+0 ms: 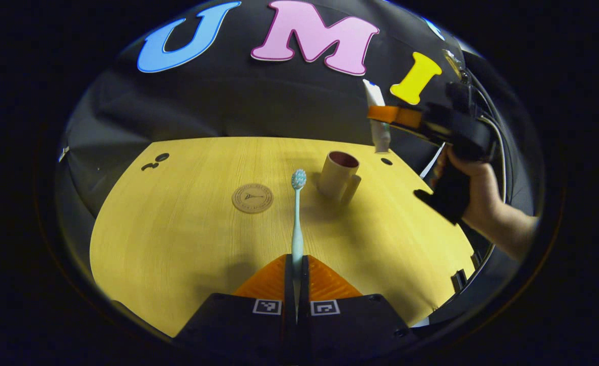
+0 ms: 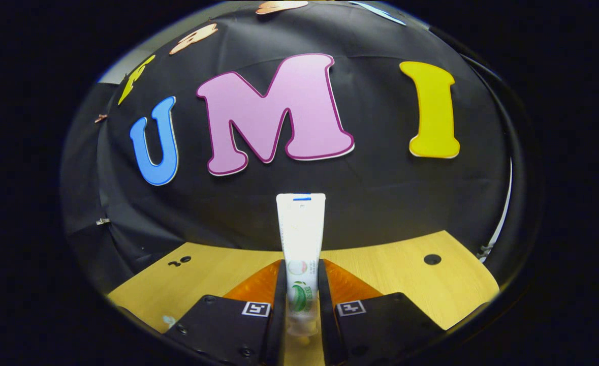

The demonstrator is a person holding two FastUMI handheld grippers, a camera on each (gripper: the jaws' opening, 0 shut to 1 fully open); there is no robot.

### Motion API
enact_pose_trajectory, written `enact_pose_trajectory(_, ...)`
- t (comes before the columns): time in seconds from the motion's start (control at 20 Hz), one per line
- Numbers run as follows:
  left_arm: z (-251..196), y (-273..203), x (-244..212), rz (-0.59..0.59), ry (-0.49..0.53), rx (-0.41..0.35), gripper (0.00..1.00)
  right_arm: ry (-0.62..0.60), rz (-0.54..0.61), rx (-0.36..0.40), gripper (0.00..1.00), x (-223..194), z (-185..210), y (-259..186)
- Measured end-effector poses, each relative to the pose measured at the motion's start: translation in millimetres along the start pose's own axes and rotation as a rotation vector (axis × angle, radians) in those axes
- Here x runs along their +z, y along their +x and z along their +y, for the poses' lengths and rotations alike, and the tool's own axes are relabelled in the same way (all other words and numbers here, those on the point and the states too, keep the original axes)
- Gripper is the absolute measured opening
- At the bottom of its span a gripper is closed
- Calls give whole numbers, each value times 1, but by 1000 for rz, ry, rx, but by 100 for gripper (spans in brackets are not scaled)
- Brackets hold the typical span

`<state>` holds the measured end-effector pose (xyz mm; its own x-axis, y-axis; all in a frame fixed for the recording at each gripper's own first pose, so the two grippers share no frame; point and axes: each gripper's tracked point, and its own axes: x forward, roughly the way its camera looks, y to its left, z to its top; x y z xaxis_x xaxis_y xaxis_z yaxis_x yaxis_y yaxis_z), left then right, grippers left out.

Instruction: Put the toothbrush and toothpaste on the desktop into the cup, then pick up the cup and place it on the coaster on the desktop.

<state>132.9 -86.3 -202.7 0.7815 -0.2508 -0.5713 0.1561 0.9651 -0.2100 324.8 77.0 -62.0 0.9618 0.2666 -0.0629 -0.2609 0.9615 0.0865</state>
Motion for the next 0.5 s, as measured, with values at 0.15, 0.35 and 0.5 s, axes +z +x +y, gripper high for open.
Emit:
enact_pose_trajectory(0.15, -4, 0, 11, -38, -18, -26, 6, -72, -87, -12, 33, -3, 0, 26)
enact_pose_trajectory(0.35, -7, 2, 24, -67, -40, -40, 7, -72, -141, -47, 32, -25, -6, 51)
enact_pose_trajectory(0.5, -5, 3, 34, -88, -61, -39, 7, -71, -107, -50, 32, -57, -8, 62)
